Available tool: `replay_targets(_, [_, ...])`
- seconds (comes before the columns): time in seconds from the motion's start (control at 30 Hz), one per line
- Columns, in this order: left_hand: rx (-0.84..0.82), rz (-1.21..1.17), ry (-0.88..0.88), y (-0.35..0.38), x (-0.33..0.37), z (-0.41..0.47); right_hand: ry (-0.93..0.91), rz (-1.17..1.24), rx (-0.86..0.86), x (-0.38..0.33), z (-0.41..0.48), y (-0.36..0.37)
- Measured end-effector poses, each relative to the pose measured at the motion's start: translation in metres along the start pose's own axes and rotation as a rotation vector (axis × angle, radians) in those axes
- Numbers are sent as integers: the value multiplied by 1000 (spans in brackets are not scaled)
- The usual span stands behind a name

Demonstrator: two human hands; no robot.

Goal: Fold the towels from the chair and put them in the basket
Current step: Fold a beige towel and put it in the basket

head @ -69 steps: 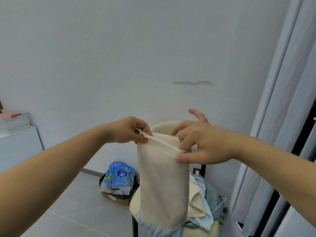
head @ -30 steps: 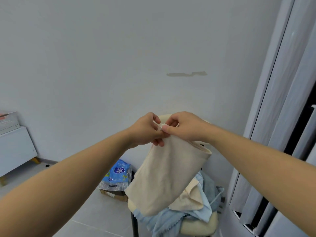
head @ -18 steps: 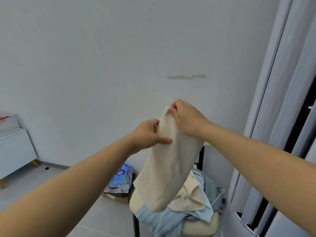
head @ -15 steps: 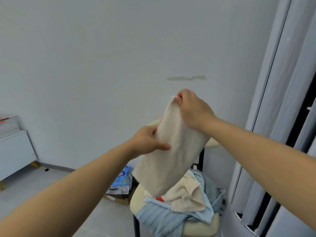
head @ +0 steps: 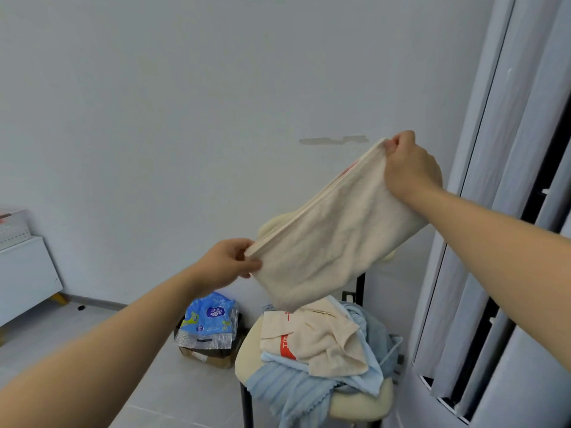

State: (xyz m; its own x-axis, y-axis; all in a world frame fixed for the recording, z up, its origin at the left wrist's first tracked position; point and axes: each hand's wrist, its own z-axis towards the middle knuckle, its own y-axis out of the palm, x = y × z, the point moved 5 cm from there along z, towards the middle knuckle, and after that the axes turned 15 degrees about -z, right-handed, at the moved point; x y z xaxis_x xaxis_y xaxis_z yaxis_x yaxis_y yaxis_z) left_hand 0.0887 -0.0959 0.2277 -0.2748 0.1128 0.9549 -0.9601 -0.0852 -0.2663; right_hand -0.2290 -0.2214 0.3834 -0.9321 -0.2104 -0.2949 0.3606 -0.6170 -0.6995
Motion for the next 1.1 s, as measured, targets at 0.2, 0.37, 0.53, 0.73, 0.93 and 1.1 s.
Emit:
replay_targets(0.2, [272,-320,-70,-40,6,9,92,203,-142,25,-1,24])
replay_targets(0.37, [295,-342,-251,-47,2,8,55,323,-380,38,-9,54])
replay_targets(0.53, [279,-186,-306,-44,-8,13,-104,153,-677,45,-29,70])
replay_targets(0.73, [252,-216,-272,-31,-10,17,-33,270,-639,41,-38,77])
replay_targets(0.93, [249,-491,-297,-15,-9,19,114,545,-741,34,-47,85])
replay_targets(1.1, [256,-641,-371,-3,-14,12,211,535,-698,32,-50,89])
